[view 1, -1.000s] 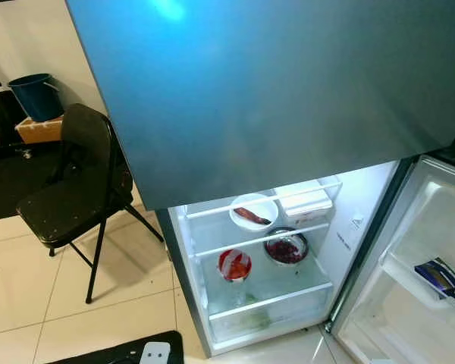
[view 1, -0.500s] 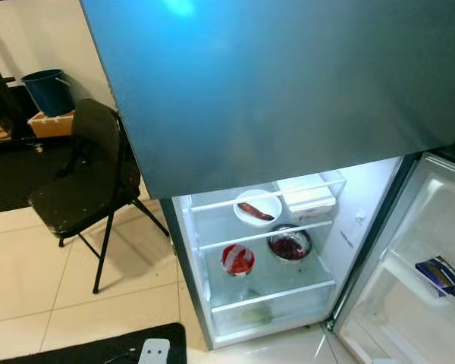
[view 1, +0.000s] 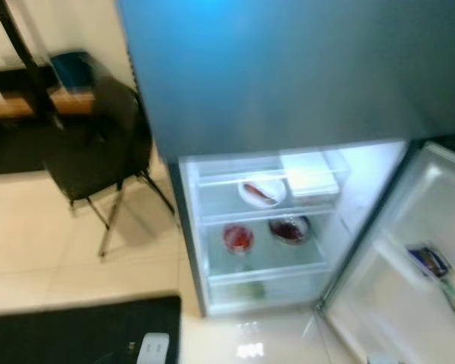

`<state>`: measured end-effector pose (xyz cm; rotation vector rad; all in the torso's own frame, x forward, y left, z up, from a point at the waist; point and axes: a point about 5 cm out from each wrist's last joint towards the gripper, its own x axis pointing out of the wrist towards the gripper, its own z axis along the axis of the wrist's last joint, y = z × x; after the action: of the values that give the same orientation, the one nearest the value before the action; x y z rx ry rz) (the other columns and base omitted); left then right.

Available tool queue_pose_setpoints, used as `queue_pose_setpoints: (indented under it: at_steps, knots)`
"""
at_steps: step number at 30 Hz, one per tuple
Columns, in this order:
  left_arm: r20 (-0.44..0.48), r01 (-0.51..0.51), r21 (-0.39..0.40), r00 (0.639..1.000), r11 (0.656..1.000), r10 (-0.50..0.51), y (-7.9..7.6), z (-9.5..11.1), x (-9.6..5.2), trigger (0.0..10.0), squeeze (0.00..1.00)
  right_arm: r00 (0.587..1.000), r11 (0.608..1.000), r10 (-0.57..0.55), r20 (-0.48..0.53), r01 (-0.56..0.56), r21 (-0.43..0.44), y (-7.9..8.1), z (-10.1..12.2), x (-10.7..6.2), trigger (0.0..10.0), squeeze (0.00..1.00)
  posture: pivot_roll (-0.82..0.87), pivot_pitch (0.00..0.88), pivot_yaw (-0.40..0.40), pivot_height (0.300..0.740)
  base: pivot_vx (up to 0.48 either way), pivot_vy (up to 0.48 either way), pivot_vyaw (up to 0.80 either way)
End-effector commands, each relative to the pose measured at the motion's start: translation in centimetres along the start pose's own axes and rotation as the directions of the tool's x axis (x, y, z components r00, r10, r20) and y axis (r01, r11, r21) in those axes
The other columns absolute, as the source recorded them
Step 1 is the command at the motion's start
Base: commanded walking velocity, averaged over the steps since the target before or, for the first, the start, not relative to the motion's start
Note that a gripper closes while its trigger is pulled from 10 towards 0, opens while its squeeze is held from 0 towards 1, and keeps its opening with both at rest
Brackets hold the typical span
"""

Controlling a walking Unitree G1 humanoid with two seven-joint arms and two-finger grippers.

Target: Restocking fridge

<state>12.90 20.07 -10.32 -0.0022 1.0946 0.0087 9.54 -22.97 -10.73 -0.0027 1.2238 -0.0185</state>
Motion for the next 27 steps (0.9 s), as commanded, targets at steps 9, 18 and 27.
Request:
queue_pose_setpoints:
  at_steps: [9, 18, 27]
  knots:
    - [-0.026, 0.008, 0.015, 1.000, 1.000, -0.008, -0.13, -0.52, -0.05, 10.0, 0.00, 1.000, 1.000, 0.001, 0.019, -0.001, -0.008, -0.05, 0.80, 0.07, 10.0, 0.00, -0.01, 0.000, -0.025, 0.740, -0.382, 0.000, 0.00]
    - [-0.030, 0.009, 0.024, 1.000, 1.000, -0.009, -0.14, -0.59, -0.05, 10.0, 0.00, 1.000, 1.000, 0.004, 0.018, -0.004, -0.007, 0.01, 0.73, 0.07, 10.0, 0.00, -0.01, 0.000, -0.025, 0.740, -0.352, 0.000, 0.00]
    - [-0.029, 0.029, 0.044, 0.999, 0.999, -0.028, -0.12, -0.57, -0.08, 10.0, 0.00, 1.000, 1.000, 0.011, 0.019, -0.011, -0.006, 0.19, 0.79, 0.11, 10.0, 0.00, -0.01, 0.000, -0.025, 0.740, 0.000, 0.000, 0.00]
